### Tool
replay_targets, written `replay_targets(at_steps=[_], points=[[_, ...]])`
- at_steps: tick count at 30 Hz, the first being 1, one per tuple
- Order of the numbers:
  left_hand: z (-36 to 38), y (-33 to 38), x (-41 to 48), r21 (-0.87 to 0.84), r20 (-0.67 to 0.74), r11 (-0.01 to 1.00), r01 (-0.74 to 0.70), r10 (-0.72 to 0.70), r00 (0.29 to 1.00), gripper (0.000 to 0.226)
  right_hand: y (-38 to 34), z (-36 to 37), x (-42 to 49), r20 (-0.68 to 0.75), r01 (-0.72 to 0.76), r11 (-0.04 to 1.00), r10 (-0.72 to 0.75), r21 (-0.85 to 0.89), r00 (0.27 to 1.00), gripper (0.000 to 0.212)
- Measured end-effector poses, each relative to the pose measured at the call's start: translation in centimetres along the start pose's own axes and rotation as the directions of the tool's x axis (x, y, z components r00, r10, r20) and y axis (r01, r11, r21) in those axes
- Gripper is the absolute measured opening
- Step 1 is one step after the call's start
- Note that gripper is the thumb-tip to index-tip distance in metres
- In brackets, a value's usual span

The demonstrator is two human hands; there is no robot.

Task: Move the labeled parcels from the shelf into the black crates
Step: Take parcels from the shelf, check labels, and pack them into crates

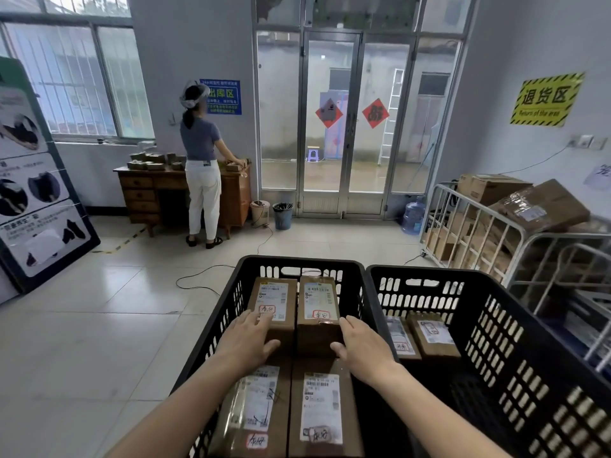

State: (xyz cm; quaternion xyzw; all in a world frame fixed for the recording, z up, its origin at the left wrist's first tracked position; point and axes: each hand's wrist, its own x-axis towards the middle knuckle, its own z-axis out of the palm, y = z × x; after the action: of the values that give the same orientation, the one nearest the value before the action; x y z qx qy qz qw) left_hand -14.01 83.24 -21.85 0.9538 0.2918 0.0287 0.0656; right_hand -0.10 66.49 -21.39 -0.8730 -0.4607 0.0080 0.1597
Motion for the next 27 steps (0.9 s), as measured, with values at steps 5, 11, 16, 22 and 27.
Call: replay_targets(at_steps=[5,11,16,22,27], points=[[-1.4,1.5,-3.2,0.000,-0.030,0.999,-0.045,0.045,0.999,0.065,-0.6,-1.6,-3.6,-0.044,-0.030,0.999,0.029,-0.021,0.999,0.042],[-2.2,3.2,-7.6,0.018,-0.048,0.994,-0.110,0.111,0.993,0.064,-1.2,-3.3,-9.4,-0.050,-0.089,0.994,0.087,-0.057,0.995,0.050],[-2.3,4.6,-11.8,0.056,-0.018,0.990,-0.132,0.133,0.991,0.065,-1.3,-4.5,-15.0,-0.051,-0.154,0.980,0.149,-0.125,0.988,0.054],[-2.2,7.8,-16.9,0.093,-0.042,0.967,-0.236,0.240,0.970,0.067,-1.2,-5.7,-23.2,-0.074,-0.259,0.957,0.251,-0.127,0.965,0.059],[-1.3,11.7,-20.8,0.077,-0.027,0.934,-0.349,0.352,0.936,0.069,-0.1,-6.7,-30.4,-0.101,-0.345,0.932,0.334,-0.111,0.937,0.064]])
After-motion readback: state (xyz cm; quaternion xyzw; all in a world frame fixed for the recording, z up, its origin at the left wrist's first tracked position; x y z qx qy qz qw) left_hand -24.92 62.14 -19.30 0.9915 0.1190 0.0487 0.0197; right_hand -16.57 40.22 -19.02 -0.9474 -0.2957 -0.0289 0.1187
